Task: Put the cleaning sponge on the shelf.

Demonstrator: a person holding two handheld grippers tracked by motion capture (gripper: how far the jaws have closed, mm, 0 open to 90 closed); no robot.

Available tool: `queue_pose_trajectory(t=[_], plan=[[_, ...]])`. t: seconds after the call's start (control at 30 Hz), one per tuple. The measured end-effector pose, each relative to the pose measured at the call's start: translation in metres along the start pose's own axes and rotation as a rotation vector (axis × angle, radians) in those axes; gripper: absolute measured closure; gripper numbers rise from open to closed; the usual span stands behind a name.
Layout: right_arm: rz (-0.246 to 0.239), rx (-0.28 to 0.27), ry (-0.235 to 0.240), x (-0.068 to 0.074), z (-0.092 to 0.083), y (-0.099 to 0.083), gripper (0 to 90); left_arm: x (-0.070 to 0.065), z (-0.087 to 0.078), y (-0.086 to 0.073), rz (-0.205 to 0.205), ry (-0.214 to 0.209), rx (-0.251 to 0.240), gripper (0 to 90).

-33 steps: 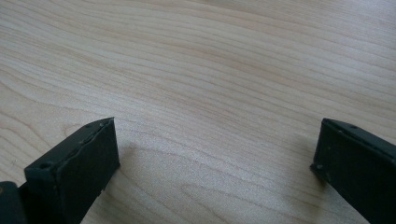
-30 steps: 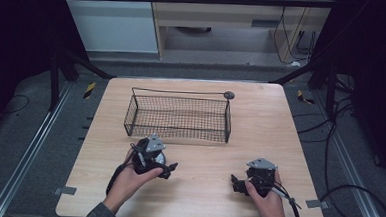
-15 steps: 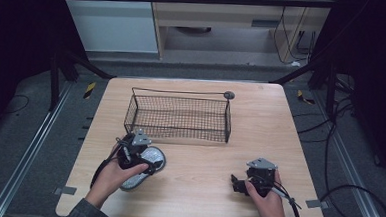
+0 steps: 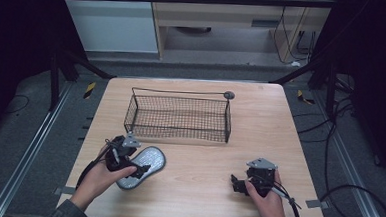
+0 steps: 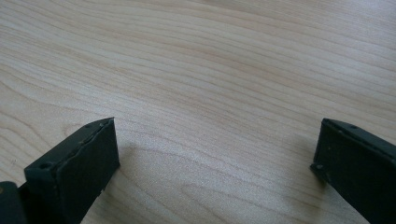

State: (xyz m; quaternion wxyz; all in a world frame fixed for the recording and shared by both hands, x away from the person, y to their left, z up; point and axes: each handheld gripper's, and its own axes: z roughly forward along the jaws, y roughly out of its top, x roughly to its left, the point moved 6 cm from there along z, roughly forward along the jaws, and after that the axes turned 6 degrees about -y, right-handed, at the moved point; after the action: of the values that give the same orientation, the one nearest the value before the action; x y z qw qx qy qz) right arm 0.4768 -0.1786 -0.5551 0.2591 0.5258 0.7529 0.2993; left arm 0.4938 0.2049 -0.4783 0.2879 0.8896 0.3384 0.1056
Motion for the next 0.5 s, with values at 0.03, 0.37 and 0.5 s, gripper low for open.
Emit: queue_pose_trajectory(t=[0.03,0.37,0.5], plan=[[0.000,0.000,0.000,0.000,0.000,0.000,0.3,0.000,-0.001,-0.002,0.001,-0.002,0.007,3.6],[-0.001,0.000,0.001,0.000,0.000,0.000,0.3,-0.002,-0.005,-0.011,0.028,0.002,0.059,3.5],[0.000,0.000,0.001,0.000,0.000,0.000,0.3,-0.001,-0.006,-0.013,0.026,-0.002,0.069,3.6]])
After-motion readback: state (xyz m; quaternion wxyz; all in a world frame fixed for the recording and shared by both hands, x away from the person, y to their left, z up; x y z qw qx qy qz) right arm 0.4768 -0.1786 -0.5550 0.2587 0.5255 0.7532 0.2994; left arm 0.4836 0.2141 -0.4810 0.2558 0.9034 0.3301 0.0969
